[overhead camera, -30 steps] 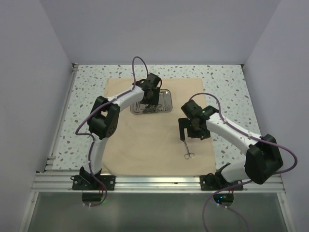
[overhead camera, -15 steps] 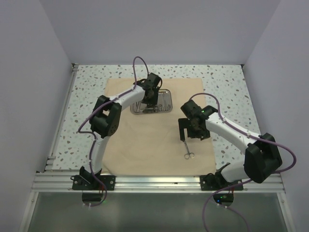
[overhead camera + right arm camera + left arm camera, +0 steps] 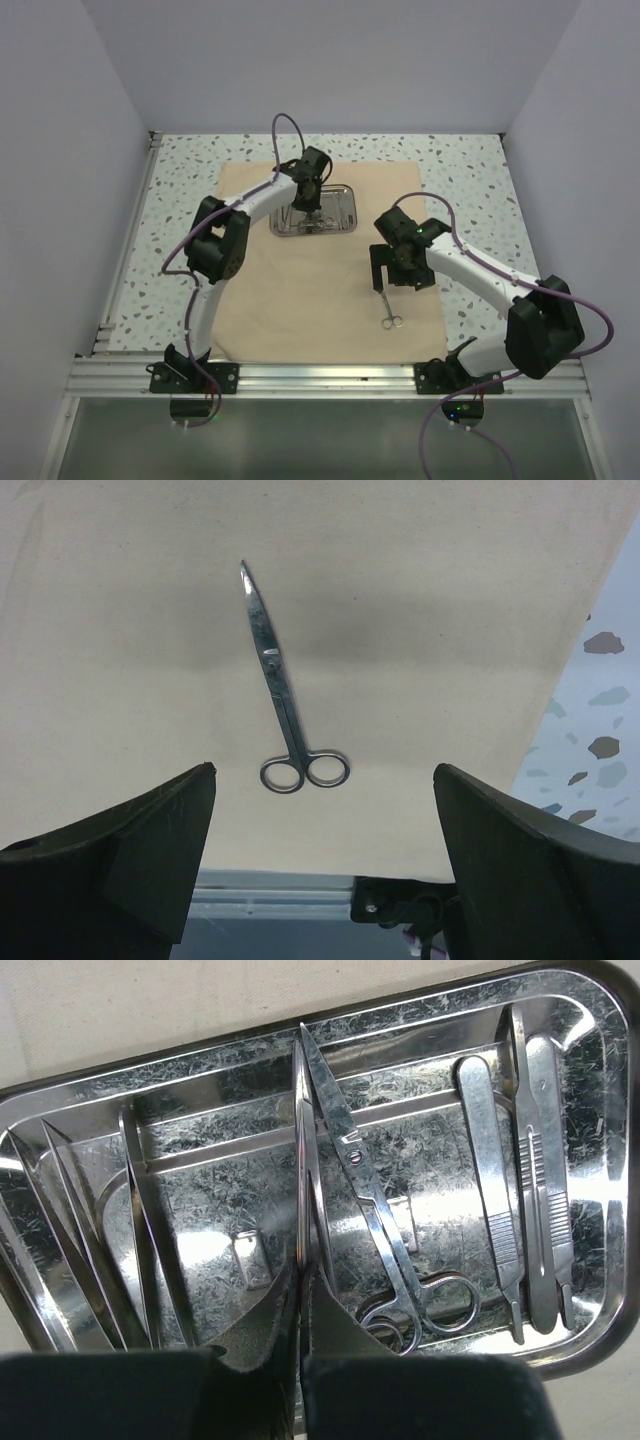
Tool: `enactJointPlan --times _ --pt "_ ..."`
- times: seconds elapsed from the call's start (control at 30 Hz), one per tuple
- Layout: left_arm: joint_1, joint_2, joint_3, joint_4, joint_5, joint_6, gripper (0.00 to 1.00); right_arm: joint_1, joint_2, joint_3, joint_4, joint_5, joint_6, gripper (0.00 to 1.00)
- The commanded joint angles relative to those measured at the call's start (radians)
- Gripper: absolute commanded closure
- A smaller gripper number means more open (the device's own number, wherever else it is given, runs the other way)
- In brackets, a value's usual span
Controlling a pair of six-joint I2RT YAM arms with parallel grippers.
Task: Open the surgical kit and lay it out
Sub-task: Pick up the medical item from the container, then place the medical item in the surgical kit.
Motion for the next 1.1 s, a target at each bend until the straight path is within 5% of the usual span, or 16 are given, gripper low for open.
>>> enactJointPlan --times 0.0,0.3,0.6,0.77,0.87,1.0,1.07 --pt "0.007 -0.058 0.058 -0.015 -0.01 0.013 1.0 0.004 -0.004 0.044 -0.021 0.026 0.011 0.06" --pt "0.007 -0.266 -0.028 -0.067 -0.01 -0.037 1.0 0.004 0.007 0.068 -0.017 0.026 -0.012 0.06" --pt "-0.023 -0.713 -0.78 0.072 0.001 -0.181 1.0 0.003 0.068 0.165 0.045 0.005 -0.032 0.06" --pt "-0.029 -0.857 -0.993 0.108 0.007 -0.26 0.98 0.003 0.183 0.344 0.083 -0.019 -0.054 0.06" --pt "-0.032 -0.9 -1.07 0.114 0.004 -0.283 0.83 0.001 0.257 0.477 0.074 -0.034 -0.057 0.06" --pt "-0.038 -0.954 -1.099 0.09 0.011 -0.303 0.42 0.0 0.369 0.611 0.051 -0.046 -0.06 0.06" --pt "-0.039 -0.989 -1.084 0.059 0.001 -0.303 0.31 -0.002 0.389 0.642 0.058 -0.046 -0.058 0.06"
